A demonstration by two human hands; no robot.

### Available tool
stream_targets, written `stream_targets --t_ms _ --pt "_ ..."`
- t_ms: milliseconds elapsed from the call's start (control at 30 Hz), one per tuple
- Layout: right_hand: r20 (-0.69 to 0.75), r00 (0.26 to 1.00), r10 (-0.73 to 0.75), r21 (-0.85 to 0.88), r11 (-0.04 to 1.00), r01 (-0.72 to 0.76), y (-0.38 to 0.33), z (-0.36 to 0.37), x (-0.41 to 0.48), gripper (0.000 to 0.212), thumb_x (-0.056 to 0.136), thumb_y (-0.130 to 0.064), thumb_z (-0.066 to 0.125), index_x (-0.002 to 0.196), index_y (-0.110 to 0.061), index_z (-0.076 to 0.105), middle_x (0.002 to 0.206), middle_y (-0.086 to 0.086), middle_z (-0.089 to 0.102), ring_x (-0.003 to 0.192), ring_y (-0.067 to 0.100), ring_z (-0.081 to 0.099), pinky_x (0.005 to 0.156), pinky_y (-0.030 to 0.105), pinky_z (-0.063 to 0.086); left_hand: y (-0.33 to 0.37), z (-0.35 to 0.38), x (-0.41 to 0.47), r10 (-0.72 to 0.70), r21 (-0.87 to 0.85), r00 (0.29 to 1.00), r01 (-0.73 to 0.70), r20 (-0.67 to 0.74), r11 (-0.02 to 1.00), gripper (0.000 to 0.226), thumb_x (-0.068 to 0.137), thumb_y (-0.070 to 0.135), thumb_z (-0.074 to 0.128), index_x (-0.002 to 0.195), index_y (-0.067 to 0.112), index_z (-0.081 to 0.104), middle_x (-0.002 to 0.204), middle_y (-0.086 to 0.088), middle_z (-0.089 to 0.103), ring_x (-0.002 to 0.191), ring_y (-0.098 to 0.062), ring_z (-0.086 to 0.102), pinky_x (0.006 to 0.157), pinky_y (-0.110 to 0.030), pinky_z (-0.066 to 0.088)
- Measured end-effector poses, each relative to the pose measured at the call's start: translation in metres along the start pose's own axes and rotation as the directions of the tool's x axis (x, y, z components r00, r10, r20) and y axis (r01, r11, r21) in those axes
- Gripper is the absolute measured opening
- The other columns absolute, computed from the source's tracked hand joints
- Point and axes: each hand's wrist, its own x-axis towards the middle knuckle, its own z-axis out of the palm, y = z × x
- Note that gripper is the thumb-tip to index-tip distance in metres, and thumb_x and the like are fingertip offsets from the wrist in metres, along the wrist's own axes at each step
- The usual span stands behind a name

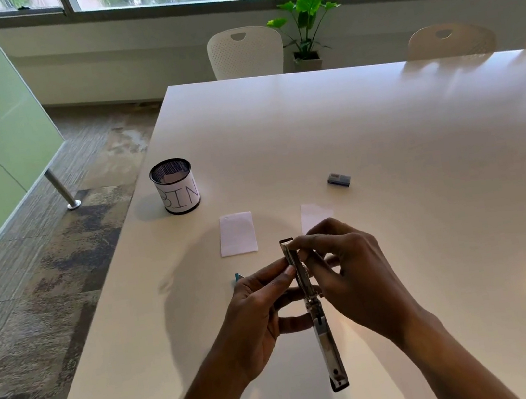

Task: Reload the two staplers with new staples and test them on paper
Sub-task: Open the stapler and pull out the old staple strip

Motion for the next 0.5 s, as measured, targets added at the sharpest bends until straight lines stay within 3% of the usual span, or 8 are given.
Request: stream_targets --t_ms 300,500 --pt "0.058 0.997 0.041 -0.048 0.998 -0.039 -0.0072 -0.0019 -0.0029 0.014 0.092 -0.013 0.067 0.102 -0.018 0.076 0.091 -0.008 0.065 0.083 0.005 0.064 0.077 0.016 0.056 -0.0019 -0.0004 -0.0031 -0.005 -0.001 1.000 0.005 0.002 1.000 0.032 0.091 0.018 0.054 0.117 0.006 0.067 0.108 -0.017 0.072 0.094 -0.028 0.072 0.064 -0.044 0.059" --pt "0.000 0.999 0.035 0.011 0.999 -0.035 -0.0052 -0.0083 -0.0047 0.022 0.091 -0.011 0.068 0.111 -0.020 0.073 0.100 -0.010 0.066 0.091 0.000 0.066 0.078 0.011 0.055 -0.0013 -0.0010 -0.0038 -0.012 -0.026 1.000 0.011 -0.005 1.000 0.027 0.099 0.011 0.049 0.119 0.004 0.066 0.106 -0.014 0.072 0.093 -0.028 0.072 0.067 -0.047 0.058"
